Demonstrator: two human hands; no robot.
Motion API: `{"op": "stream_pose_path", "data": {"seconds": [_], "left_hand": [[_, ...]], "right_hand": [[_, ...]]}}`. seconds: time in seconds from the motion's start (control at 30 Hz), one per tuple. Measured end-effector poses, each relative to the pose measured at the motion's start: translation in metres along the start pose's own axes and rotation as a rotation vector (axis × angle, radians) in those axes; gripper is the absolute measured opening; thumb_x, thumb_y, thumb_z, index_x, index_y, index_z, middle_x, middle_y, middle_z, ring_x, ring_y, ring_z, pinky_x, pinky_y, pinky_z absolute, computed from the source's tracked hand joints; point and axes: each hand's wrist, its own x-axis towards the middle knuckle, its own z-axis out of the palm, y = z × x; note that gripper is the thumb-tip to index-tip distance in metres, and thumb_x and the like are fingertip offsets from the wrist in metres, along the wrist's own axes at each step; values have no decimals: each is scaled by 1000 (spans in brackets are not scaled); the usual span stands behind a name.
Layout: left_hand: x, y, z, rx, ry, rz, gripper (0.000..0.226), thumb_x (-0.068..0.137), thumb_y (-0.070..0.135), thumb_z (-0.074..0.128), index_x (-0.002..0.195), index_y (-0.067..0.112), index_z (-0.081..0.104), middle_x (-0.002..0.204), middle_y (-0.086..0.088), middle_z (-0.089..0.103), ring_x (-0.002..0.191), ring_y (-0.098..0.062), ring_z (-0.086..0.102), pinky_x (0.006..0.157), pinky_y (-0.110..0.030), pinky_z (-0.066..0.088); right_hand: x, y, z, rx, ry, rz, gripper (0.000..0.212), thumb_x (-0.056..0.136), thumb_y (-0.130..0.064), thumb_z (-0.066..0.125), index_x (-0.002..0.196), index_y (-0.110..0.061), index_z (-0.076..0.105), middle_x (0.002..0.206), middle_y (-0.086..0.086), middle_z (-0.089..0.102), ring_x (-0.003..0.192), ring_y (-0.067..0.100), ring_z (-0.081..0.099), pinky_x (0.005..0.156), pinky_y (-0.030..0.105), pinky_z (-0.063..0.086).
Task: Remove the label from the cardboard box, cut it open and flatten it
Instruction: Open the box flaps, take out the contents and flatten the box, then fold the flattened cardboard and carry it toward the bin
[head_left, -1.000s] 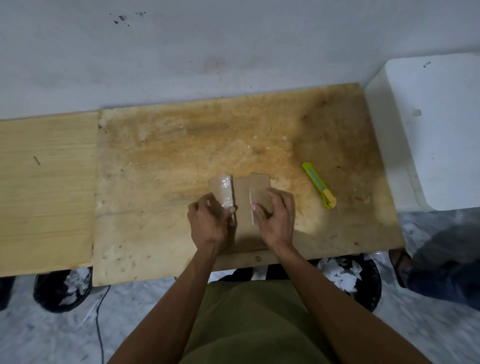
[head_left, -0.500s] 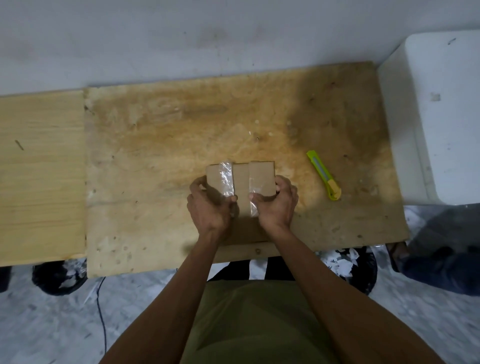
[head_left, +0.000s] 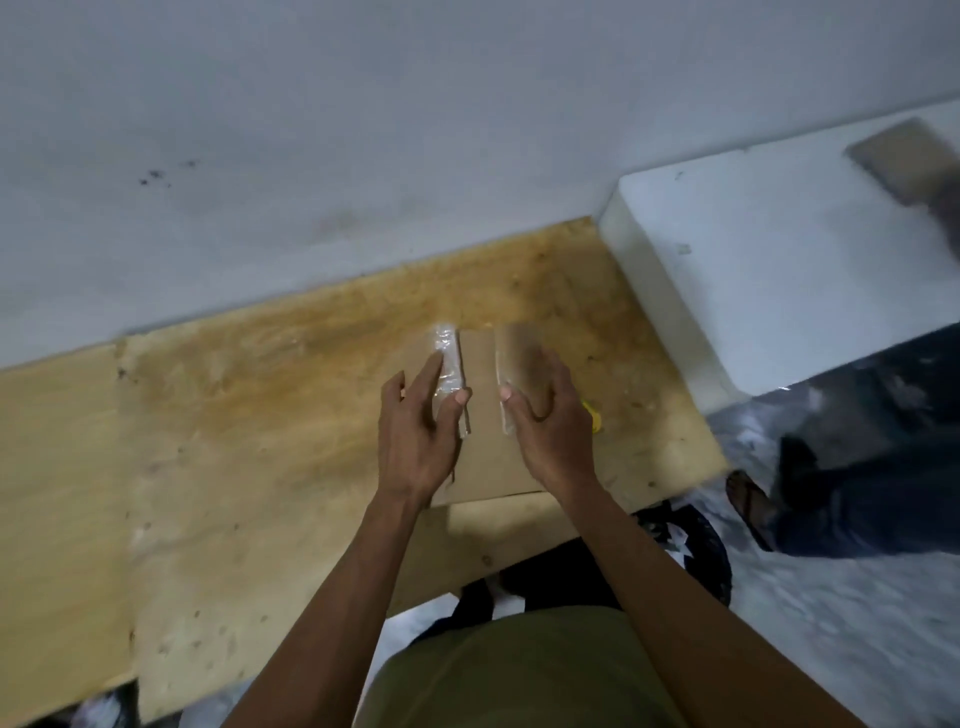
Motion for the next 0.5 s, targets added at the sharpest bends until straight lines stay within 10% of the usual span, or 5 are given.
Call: {"op": "stream_pose_path", "data": {"seconds": [0.37,0.5], "left_hand": [[-45,98,102,33,-246,314,42,99,43,44,140,35,48,147,-21,31,132,-30,43,91,-18,34],[-90,122,157,57,-393,415,37,97,39,50,132,29,59,138,-21,39,97,-34,64,93,-23,43]], "right_hand": [[-45,46,-134,-84,414,104,57,91,-46,61,142,-24,48,139,4,53,126,16,49,99,21,35],[-90,91,-189,-67,498,238,55,93,-45,57,141,-18,49,138,9,53,126,22,49,100,23,36]]}}
